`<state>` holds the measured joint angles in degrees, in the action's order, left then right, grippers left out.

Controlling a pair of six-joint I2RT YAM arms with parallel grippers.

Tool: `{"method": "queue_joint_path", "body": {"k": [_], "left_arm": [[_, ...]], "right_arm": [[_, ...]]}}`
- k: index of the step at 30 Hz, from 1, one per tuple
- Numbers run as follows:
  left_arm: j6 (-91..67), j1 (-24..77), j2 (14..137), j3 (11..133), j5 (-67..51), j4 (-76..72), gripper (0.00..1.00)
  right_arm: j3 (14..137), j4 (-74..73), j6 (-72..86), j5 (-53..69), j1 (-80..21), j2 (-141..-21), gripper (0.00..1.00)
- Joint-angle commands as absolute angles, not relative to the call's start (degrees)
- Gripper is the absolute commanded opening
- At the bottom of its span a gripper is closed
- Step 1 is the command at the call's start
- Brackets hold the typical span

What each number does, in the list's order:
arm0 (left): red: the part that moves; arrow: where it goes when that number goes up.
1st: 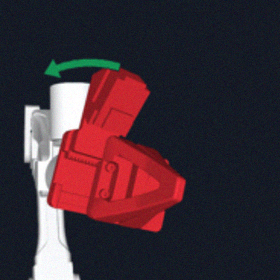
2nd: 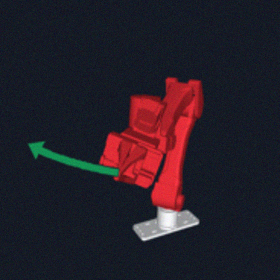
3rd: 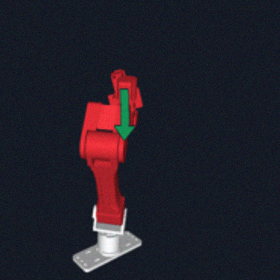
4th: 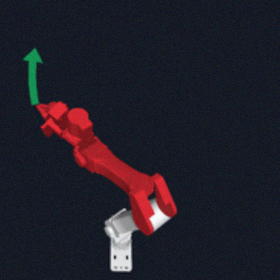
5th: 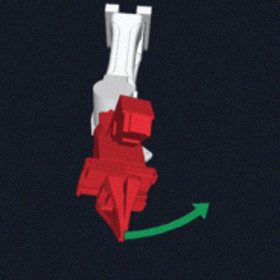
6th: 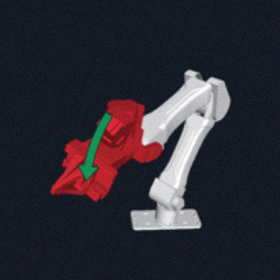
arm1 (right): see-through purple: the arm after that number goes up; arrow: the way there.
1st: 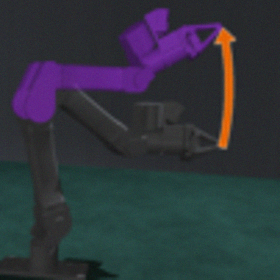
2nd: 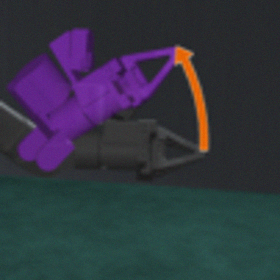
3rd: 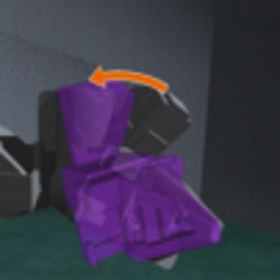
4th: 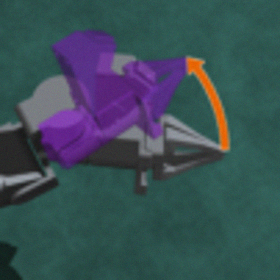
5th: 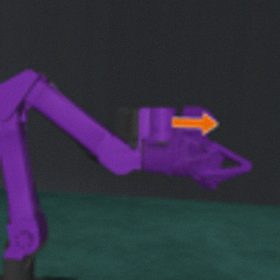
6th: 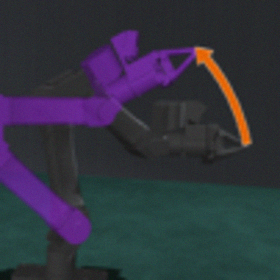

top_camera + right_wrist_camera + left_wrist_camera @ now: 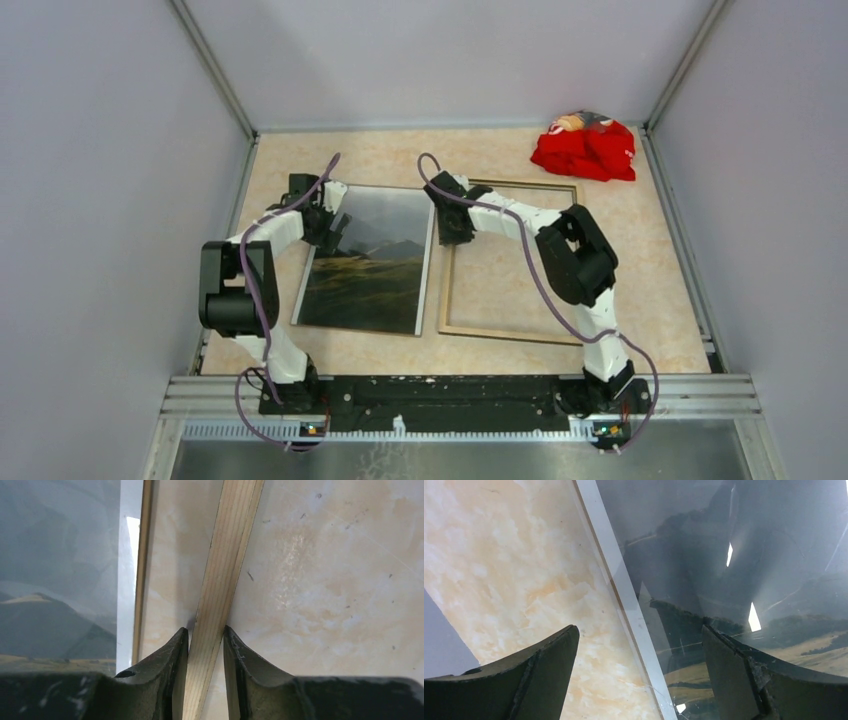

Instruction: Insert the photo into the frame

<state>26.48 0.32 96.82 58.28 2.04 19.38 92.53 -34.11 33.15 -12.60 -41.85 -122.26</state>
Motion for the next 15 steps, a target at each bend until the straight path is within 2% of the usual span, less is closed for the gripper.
{"method": "queue_joint_path", "body": {"k": [1,7,15], "left_arm": [[28.0,0.4,97.4,57.6,5.5,17.8,0.98],[26.0,0.4,94.6,60.7,0.6,22.7,0.98],[24.3,0.4,91.6,66.8,-7.7,30.7,0.99]], "right_arm": [[88.8,-33.0,28.7,-10.5,-42.6,-117.6,0.24],[83.6,-30.8,24.3,-7.0,-42.5,-114.7,0.22],[83.3,-30.3,25.1,-6.9,-42.6,-114.3,0.22]]}}
